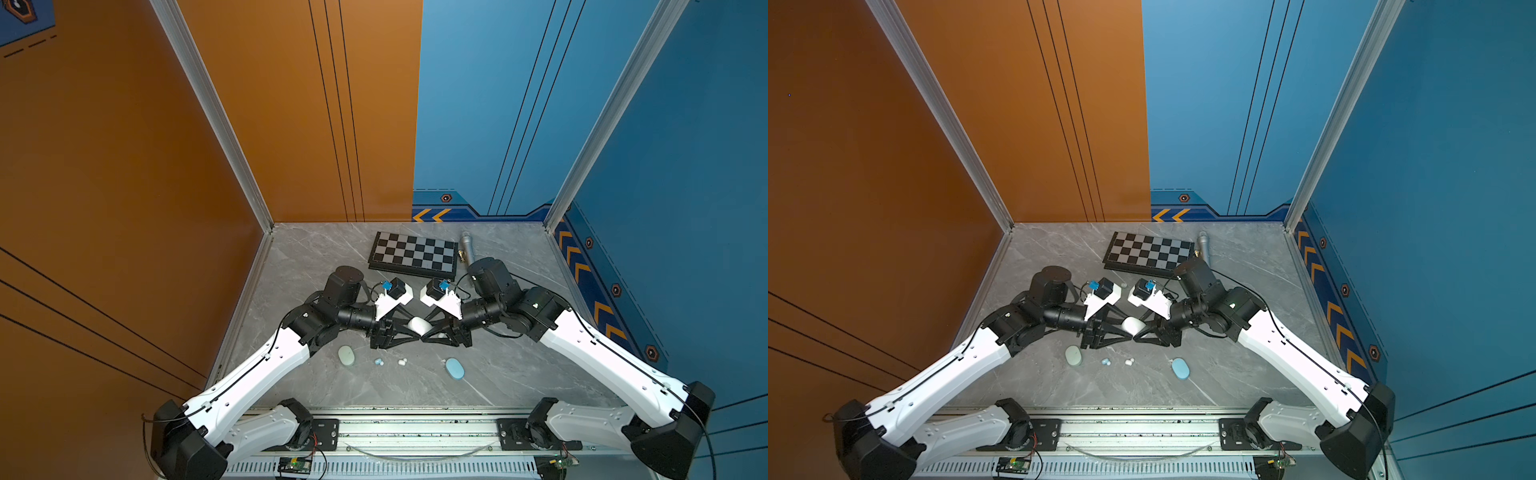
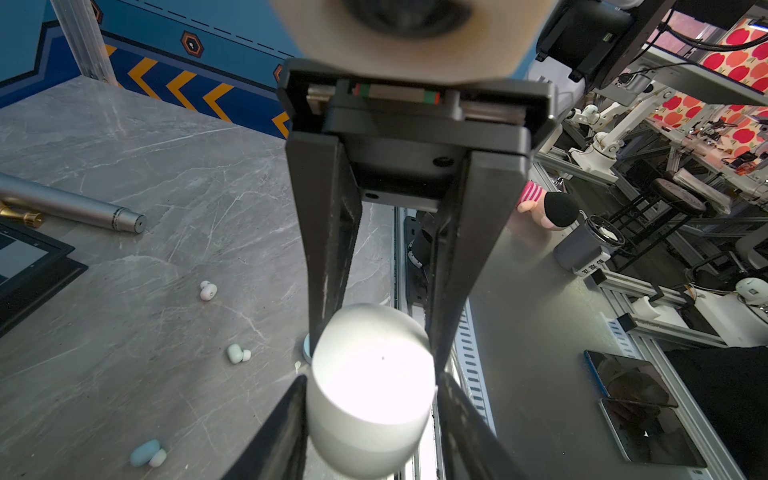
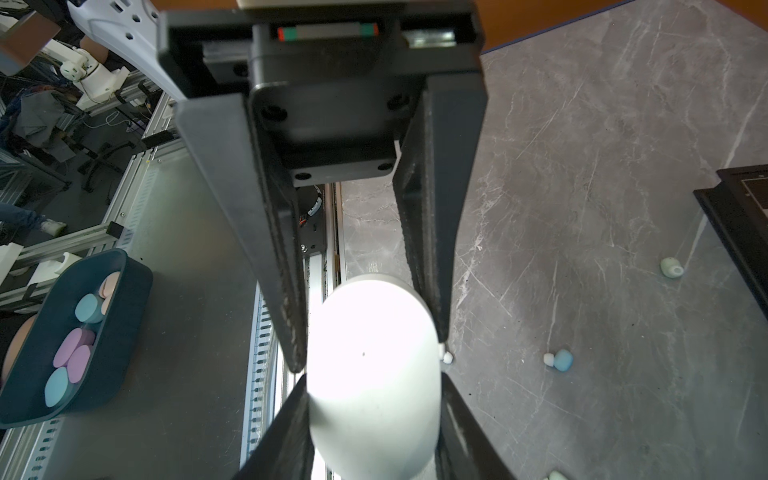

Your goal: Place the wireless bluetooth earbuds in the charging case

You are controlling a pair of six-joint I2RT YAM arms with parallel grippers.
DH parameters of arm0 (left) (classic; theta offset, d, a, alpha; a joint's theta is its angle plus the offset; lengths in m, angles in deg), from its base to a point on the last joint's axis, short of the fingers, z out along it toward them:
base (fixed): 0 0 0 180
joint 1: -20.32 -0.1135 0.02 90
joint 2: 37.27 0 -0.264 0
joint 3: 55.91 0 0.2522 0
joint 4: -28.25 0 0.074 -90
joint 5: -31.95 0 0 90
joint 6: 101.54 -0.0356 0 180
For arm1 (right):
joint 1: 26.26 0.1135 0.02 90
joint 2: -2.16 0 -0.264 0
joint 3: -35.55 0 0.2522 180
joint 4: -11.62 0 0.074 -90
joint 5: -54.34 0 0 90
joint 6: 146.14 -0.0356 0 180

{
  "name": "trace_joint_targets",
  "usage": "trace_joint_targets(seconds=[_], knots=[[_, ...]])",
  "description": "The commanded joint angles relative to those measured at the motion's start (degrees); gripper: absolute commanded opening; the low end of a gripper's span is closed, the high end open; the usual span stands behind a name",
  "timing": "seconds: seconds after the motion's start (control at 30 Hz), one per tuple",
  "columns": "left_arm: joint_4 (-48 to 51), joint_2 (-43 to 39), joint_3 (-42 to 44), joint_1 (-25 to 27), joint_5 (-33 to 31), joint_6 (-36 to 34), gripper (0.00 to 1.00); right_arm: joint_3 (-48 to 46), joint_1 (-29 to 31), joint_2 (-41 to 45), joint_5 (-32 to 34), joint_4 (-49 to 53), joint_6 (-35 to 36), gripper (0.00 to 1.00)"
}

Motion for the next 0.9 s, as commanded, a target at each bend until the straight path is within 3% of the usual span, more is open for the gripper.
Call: trace_joint_targets(seconds=[0.0, 0.1, 0.27, 0.37, 0.5, 0.63, 0.87], knots=[[0.4, 0.5, -2.0, 0.8, 3.5, -0.4, 0.39, 1.9, 0.1, 0.1, -0.8, -1.9, -1.7, 0.0], [0.5, 0.6, -2.0, 0.9, 3.8, -0.3, 0.28, 1.6, -0.2, 0.3, -1.0, -3.3, -3.1, 0.0], [0.6, 0.5, -1.9, 1.1, 3.6, -0.2, 0.0, 1.2, -0.9, 0.3, -2.2, -5.9, -5.8, 0.0], [0.5, 0.5, -2.0, 1.2, 3.1, -0.3, 0.0, 0.5, -2.4, 0.6, -2.5, -7.8, -7.7, 0.03], [0.5, 0.4, -2.2, 1.1, 2.8, -0.4, 0.0, -1.6, -4.1, 1.7, -2.5, -11.1, -10.2, 0.22], [0.5, 0.2, -2.2, 0.9, 3.2, -0.6, 0.0, -3.5, -5.4, 2.7, -2.7, -13.4, -12.2, 0.31], [0.6, 0.5, -2.4, 0.7, 3.5, -0.2, 0.0, -5.2, -6.9, 3.4, -2.6, -16.5, -14.9, 0.42]])
